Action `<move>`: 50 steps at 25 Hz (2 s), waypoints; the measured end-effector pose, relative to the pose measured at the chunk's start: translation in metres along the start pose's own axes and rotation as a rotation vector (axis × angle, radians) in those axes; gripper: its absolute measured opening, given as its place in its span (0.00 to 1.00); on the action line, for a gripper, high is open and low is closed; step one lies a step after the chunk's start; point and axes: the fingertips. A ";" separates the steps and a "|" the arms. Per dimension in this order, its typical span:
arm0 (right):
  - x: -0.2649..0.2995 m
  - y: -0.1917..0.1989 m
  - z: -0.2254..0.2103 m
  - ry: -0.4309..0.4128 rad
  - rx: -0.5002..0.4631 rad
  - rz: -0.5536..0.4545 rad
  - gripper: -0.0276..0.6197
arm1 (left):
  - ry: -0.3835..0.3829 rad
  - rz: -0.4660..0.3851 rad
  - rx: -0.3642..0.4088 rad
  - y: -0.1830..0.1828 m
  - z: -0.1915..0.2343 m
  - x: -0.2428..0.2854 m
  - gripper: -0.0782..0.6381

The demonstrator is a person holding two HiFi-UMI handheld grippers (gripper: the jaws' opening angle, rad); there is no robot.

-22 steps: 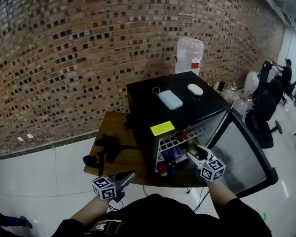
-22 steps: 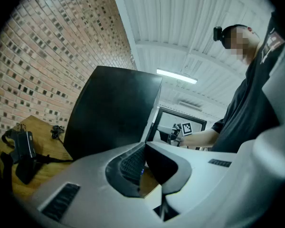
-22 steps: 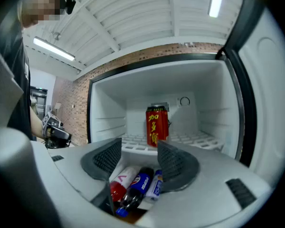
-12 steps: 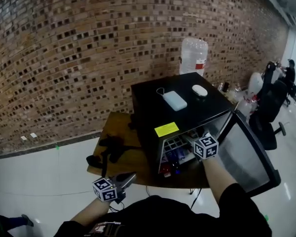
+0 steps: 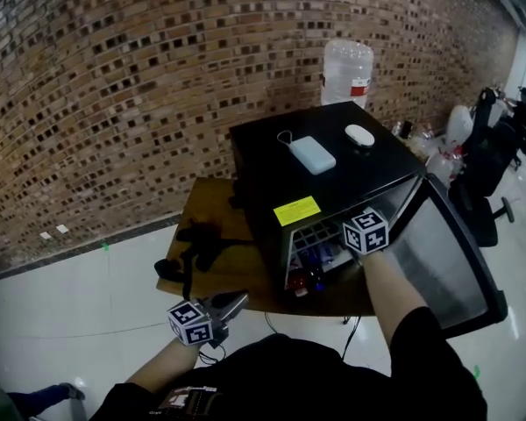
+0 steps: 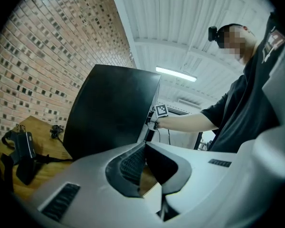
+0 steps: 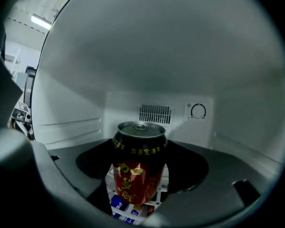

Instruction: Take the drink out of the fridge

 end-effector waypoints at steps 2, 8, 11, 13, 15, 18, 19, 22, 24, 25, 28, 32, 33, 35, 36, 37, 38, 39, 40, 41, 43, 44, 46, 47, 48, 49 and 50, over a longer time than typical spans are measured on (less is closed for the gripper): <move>-0.005 0.004 0.003 -0.001 -0.016 -0.005 0.58 | 0.018 0.012 0.000 0.002 -0.003 0.008 0.10; -0.053 0.024 0.011 -0.056 -0.031 -0.101 0.58 | 0.089 0.043 0.030 0.002 -0.011 0.057 0.10; -0.076 0.053 0.014 -0.080 0.015 -0.128 0.58 | 0.132 0.082 0.046 0.010 -0.019 0.084 0.10; -0.086 0.077 0.012 -0.091 0.042 -0.120 0.58 | 0.163 0.110 0.058 0.013 -0.028 0.105 0.10; -0.092 0.109 0.014 -0.095 0.066 -0.091 0.58 | 0.192 0.141 0.065 0.017 -0.039 0.125 0.10; -0.091 0.159 0.019 -0.089 0.098 -0.058 0.58 | 0.225 0.177 0.097 0.028 -0.047 0.152 0.10; -0.090 0.175 0.020 -0.082 0.105 -0.046 0.58 | 0.235 0.187 0.106 0.031 -0.048 0.161 0.10; -0.084 0.219 0.020 -0.063 0.118 -0.009 0.58 | 0.259 0.221 0.116 0.041 -0.052 0.185 0.10; -0.078 0.245 0.019 -0.057 0.130 0.019 0.58 | 0.269 0.243 0.115 0.046 -0.053 0.199 0.10; -0.075 0.256 0.019 -0.053 0.139 0.032 0.58 | 0.273 0.253 0.113 0.048 -0.054 0.206 0.10; -0.065 0.286 0.017 -0.029 0.157 0.078 0.58 | 0.284 0.285 0.096 0.056 -0.058 0.222 0.10; -0.050 0.313 0.016 0.019 0.116 0.159 0.58 | 0.301 0.317 0.084 0.064 -0.063 0.240 0.10; -0.046 0.317 0.016 0.023 0.119 0.162 0.58 | 0.307 0.321 0.080 0.065 -0.064 0.244 0.10; -0.036 0.324 0.019 0.017 0.145 0.150 0.58 | 0.314 0.328 0.074 0.066 -0.066 0.252 0.10; -0.031 0.328 0.021 0.012 0.157 0.145 0.58 | 0.316 0.331 0.072 0.067 -0.067 0.255 0.10; -0.026 0.331 0.024 0.007 0.162 0.145 0.58 | 0.318 0.335 0.071 0.068 -0.067 0.258 0.10; -0.023 0.333 0.026 0.004 0.163 0.146 0.58 | 0.320 0.339 0.070 0.069 -0.068 0.260 0.10; -0.020 0.335 0.029 0.002 0.161 0.146 0.58 | 0.322 0.342 0.070 0.070 -0.068 0.263 0.10; -0.020 0.336 0.031 0.000 0.158 0.144 0.58 | 0.325 0.346 0.069 0.070 -0.069 0.265 0.10; -0.020 0.335 0.033 0.000 0.156 0.135 0.58 | 0.327 0.347 0.068 0.071 -0.069 0.266 0.10; -0.021 0.335 0.034 0.003 0.146 0.119 0.58 | 0.329 0.346 0.065 0.070 -0.068 0.269 0.10; -0.021 0.337 0.036 0.000 0.139 0.123 0.58 | 0.328 0.346 0.064 0.070 -0.067 0.270 0.10; -0.019 0.341 0.038 -0.014 0.132 0.143 0.59 | 0.326 0.346 0.059 0.070 -0.065 0.271 0.10; -0.019 0.343 0.039 -0.022 0.133 0.154 0.59 | 0.326 0.345 0.057 0.070 -0.064 0.271 0.10; -0.018 0.345 0.040 -0.032 0.134 0.159 0.60 | 0.325 0.344 0.057 0.069 -0.064 0.271 0.10; -0.019 0.345 0.040 -0.042 0.135 0.158 0.65 | 0.323 0.341 0.057 0.068 -0.063 0.271 0.10; -0.021 0.344 0.040 -0.049 0.135 0.150 0.66 | 0.321 0.335 0.057 0.067 -0.062 0.271 0.10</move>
Point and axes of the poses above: the fingertips, and each gripper's own axes: x forward along the fingers, z to its left, y out of its underside, and after that the axes turned 15 degrees about z, right-handed
